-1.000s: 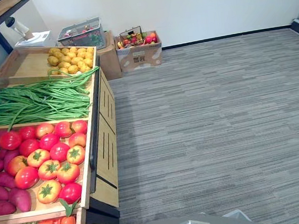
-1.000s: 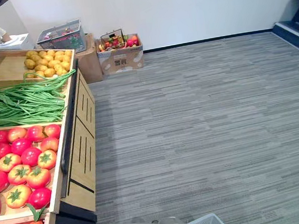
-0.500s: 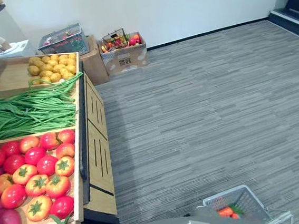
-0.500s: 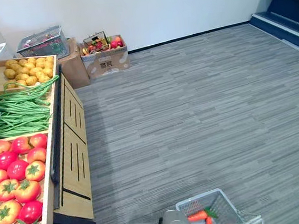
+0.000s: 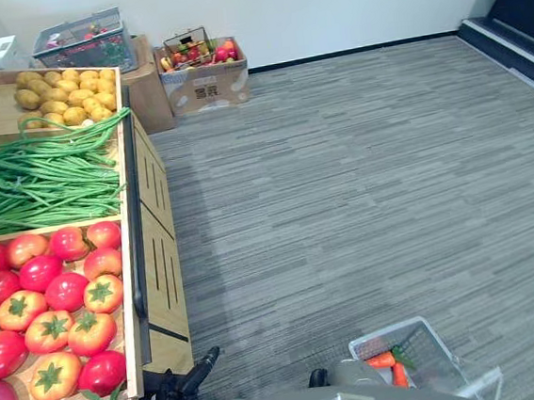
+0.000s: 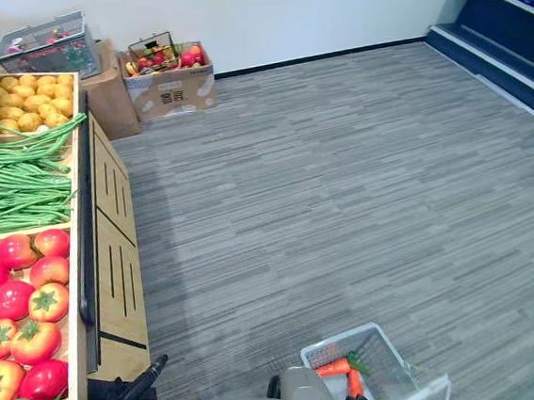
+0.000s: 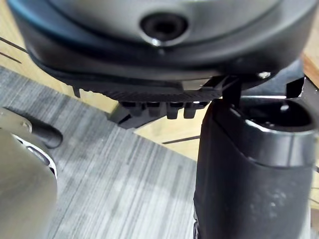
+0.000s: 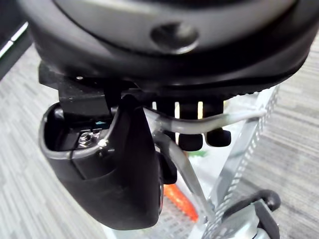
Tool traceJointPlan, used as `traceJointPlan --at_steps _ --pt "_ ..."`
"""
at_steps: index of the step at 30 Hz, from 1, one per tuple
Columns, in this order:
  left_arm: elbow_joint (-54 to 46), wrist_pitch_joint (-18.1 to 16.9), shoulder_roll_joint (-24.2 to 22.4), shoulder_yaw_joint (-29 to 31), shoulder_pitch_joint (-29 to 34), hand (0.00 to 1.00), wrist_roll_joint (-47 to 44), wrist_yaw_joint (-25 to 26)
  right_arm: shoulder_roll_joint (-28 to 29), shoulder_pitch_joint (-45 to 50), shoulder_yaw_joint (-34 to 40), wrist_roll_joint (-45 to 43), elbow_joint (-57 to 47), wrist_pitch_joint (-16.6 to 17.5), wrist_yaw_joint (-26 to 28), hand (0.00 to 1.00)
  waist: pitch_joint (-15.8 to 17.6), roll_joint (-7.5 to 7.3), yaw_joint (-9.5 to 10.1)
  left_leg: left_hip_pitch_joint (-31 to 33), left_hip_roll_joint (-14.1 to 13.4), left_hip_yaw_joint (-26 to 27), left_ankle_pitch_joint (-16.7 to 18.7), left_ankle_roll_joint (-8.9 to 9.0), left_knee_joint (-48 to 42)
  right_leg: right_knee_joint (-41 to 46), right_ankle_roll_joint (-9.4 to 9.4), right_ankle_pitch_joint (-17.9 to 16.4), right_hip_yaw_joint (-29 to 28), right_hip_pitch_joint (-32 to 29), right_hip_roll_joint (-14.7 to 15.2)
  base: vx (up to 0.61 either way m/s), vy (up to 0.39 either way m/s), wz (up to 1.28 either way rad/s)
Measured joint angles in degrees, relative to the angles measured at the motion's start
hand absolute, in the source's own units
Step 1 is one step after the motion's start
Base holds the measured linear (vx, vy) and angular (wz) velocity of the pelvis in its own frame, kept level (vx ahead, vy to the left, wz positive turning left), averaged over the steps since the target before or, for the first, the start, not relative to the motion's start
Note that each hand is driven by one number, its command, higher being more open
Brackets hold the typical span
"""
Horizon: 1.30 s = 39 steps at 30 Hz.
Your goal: Pick vegetable in the basket
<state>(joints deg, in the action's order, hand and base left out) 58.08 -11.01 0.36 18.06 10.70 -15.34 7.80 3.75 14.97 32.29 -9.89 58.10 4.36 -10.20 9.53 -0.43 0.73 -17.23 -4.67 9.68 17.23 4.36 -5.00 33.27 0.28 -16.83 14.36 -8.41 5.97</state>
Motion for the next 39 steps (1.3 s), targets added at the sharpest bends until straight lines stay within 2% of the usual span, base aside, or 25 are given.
traceJointPlan --at_steps 2,4,6,7,10,13,14,16,17,18,20,21,23,25,26,27,28,29,32,33,34,35,36,38,39 --pt "0.4 0.0 0.1 0.0 0.4 1.00 -0.1 0.3 0.0 0.0 0.7 -0.1 1.0 -0.1 0.1 0.00 -0.9 -0.16 -1.21 1.0 -0.9 -1.8 1.5 1.05 -2.1 0.4 -0.40 -3.0 0.6 0.9 -0.1 0.23 -0.155 0.56" --pt "1.5 0.1 -0.5 -0.2 0.5 1.00 -0.1 0.3 -0.8 0.2 1.1 -0.7 2.5 0.0 -0.2 0.00 -2.0 0.91 -1.58 3.5 -2.9 -4.0 2.4 1.71 -6.6 -1.7 -0.61 -4.0 3.3 3.0 -1.3 0.33 -0.181 0.55" --pt "1.1 0.0 -0.7 -0.3 0.7 1.00 -0.6 0.2 -1.6 0.2 1.1 -0.7 2.9 0.0 -0.2 0.00 -2.2 1.05 -1.51 7.3 -4.1 -6.1 2.4 1.72 -15.3 -5.4 -1.15 -3.7 4.9 6.4 -2.3 0.25 -0.167 0.46" --pt "0.7 0.0 -0.9 -0.3 0.7 1.00 -1.1 0.2 -2.1 0.3 1.0 -0.6 3.0 0.0 -0.1 0.00 -2.3 1.34 -1.27 10.6 -5.2 -6.8 2.2 1.80 -23.8 -8.1 -1.67 -3.4 5.8 9.2 -3.3 0.25 -0.133 0.27" --pt "-0.7 0.0 -0.6 -0.1 1.8 1.00 -2.6 0.1 -3.3 -0.5 0.7 -0.6 3.0 0.3 0.2 0.00 -2.3 1.43 -0.71 17.9 -9.9 -2.5 -0.7 0.15 -44.0 -12.9 -2.36 -3.7 5.7 15.1 -5.3 0.23 -0.078 -0.01" --pt "-0.9 0.0 0.1 0.1 2.1 1.00 -2.6 -0.6 -3.9 -1.8 1.3 -0.6 3.0 0.6 -0.2 0.00 -1.6 -0.01 -0.88 21.6 -11.3 1.7 2.6 0.04 -48.9 -16.1 -2.38 -3.7 3.9 19.7 -4.3 0.22 0.041 0.03" --pt "-1.5 -0.1 0.4 0.9 2.6 1.00 -2.6 -0.6 -4.0 -2.7 1.9 -0.6 3.1 0.8 -0.2 0.00 -0.9 -1.32 -0.81 24.8 -10.0 3.8 4.1 -1.03 -47.5 -17.2 -1.97 -3.5 3.9 22.2 -2.3 0.18 0.126 0.04" --pt "-1.6 2.1 1.3 0.0 2.6 1.00 -3.2 -4.0 -4.5 -3.6 2.0 -0.5 3.5 1.4 -0.2 0.00 -0.7 -1.52 -0.51 29.0 -7.7 4.4 3.0 -0.98 -39.1 -17.4 -1.17 -3.1 4.0 23.0 -0.9 0.19 0.182 -0.05" --pt "-1.3 2.4 1.4 -0.9 2.6 1.00 -3.2 -4.4 -4.8 -4.1 1.9 -0.5 3.8 1.6 0.1 0.00 -0.7 -1.16 -0.09 30.6 -6.3 3.6 -3.8 -0.99 -28.5 -17.5 0.02 -3.1 4.1 23.6 -1.1 0.19 0.189 -0.21" --pt "-1.2 2.8 2.2 -1.0 2.3 1.00 -3.8 -5.1 -4.1 -4.6 2.0 -0.4 4.3 1.6 0.2 0.00 -0.3 -1.48 0.60 30.5 -5.1 3.0 -5.8 -1.46 -27.6 -17.4 1.47 -3.7 3.5 23.6 -0.9 0.26 0.165 -0.09" --pt "-0.9 3.2 5.8 -2.6 1.9 1.00 -2.8 -7.0 -1.1 -5.2 0.0 0.2 4.9 1.5 0.5 0.00 -0.7 -5.80 0.60 28.6 -2.1 3.6 -8.2 -2.29 -21.3 -19.5 3.50 -1.5 2.9 23.5 1.2 0.27 0.126 0.17" --pt "0.1 3.4 6.5 -2.9 1.1 1.00 -2.2 -7.1 0.1 -5.7 -0.1 0.3 5.0 1.8 0.8 0.00 -0.9 -6.42 0.72 27.9 -1.4 3.8 -9.9 -2.80 -17.9 -21.3 3.53 2.2 2.7 23.5 1.3 0.25 0.128 0.24" --pt "1.6 3.8 6.4 -2.5 0.5 1.00 -2.1 -6.8 0.5 -6.1 0.0 0.3 5.0 1.5 0.8 0.00 -0.7 -6.07 0.52 25.0 -1.2 3.6 -11.9 -3.30 -13.4 -18.9 3.41 5.0 2.5 22.8 0.7 0.22 0.078 0.16" --pt "2.5 3.7 5.3 -2.1 0.3 1.00 -2.0 -4.6 0.2 -5.9 0.5 0.3 4.6 1.6 0.8 0.00 -0.3 -4.45 0.43 20.8 -1.9 3.7 -13.1 -2.82 -9.2 -20.8 2.27 1.1 1.2 23.0 0.1 0.12 -0.076 -0.05" --pt "2.9 3.5 4.7 -1.8 0.1 1.00 -2.0 -3.2 -0.1 -5.6 0.5 0.3 3.8 1.7 0.8 0.00 0.1 -3.73 0.48 18.7 -1.7 4.4 -13.4 -2.44 -7.7 -28.0 2.55 1.9 0.9 23.7 0.0 0.05 -0.141 -0.16" --pt "2.9 3.4 4.7 -1.8 0.1 1.00 -2.0 -2.8 -0.2 -5.5 0.5 0.4 3.5 1.8 0.8 0.00 0.1 -3.87 0.58 18.3 -0.9 4.7 -13.5 -2.30 -7.3 -31.3 2.87 5.4 0.8 23.6 0.3 0.04 -0.178 0.08" --pt "3.7 3.2 4.3 -2.2 -0.3 1.00 -1.7 -2.7 -1.3 -5.1 1.0 0.5 3.6 1.8 0.9 0.00 0.1 -3.28 -0.41 17.1 -0.8 3.8 -13.4 -1.49 -6.2 -30.9 3.90 7.0 1.3 24.0 0.8 0.07 -0.147 0.08" --pt "3.7 3.2 3.0 -2.0 0.0 1.00 -2.1 -3.0 -2.2 -4.6 2.0 0.5 3.5 1.8 0.8 0.00 -0.9 -1.04 -0.43 16.1 -0.8 4.0 -14.3 -0.89 -3.6 -30.3 3.96 6.9 1.1 23.3 0.8 0.08 -0.139 0.10" --pt "3.8 3.2 1.9 -2.2 0.6 1.00 -2.0 -2.8 -4.0 -4.7 3.0 0.7 3.1 1.7 0.9 0.00 -0.8 0.88 -1.07 14.7 0.3 4.5 -14.7 -1.15 -0.9 -29.1 5.12 5.6 1.7 23.2 1.2 0.06 -0.071 -0.04" --pt "3.8 3.1 2.1 -2.6 0.6 1.00 -2.1 -2.8 -4.0 -4.4 3.3 0.7 3.1 1.5 0.8 0.00 -0.8 0.83 -1.05 14.7 0.3 4.4 -14.3 -1.60 -1.2 -26.6 6.38 4.6 2.7 22.8 1.5 0.07 -0.033 0.40" --pt "3.8 3.1 2.5 -4.0 0.6 1.00 -2.1 -3.7 -3.8 -3.9 3.3 0.6 3.1 1.2 0.7 0.00 -0.7 0.67 -1.08 14.4 0.2 3.7 -13.5 -1.87 -2.3 -18.6 9.21 2.9 3.7 20.6 2.8 0.07 -0.004 0.42" --pt "3.8 3.2 2.6 -4.2 0.6 1.00 -2.1 -4.0 -3.7 -3.8 3.3 0.6 3.1 1.2 0.6 0.00 -0.6 0.56 -1.04 14.2 0.2 3.5 -13.4 -1.80 -2.4 -16.4 9.70 2.6 3.7 20.0 3.1 0.04 0.054 0.48" --pt "3.7 3.2 3.2 -4.8 0.6 1.00 -2.2 -5.0 -3.0 -4.0 3.5 0.4 2.9 1.0 0.6 0.00 -0.3 -0.22 -1.01 13.3 0.3 2.9 -13.3 -1.60 -2.4 -7.2 10.28 2.2 3.3 16.5 4.7 0.02 0.069 0.25" --pt "3.1 3.5 5.6 -5.8 1.0 1.00 -2.1 -7.0 -0.8 -4.1 3.4 0.4 2.4 1.3 0.5 0.00 -0.3 -3.00 -0.93 11.5 2.1 1.8 -13.3 -1.41 -0.4 2.9 10.27 2.6 0.6 12.6 7.3 0.05 0.064 0.28" --pt "3.1 3.5 6.3 -6.2 1.1 1.00 -2.1 -7.5 -0.3 -4.1 3.1 0.4 2.4 1.4 0.4 0.00 -0.6 -4.04 -0.93 11.4 2.4 1.1 -13.7 -1.46 0.1 4.0 9.87 2.8 0.0 12.1 7.6 0.09 0.016 0.30"
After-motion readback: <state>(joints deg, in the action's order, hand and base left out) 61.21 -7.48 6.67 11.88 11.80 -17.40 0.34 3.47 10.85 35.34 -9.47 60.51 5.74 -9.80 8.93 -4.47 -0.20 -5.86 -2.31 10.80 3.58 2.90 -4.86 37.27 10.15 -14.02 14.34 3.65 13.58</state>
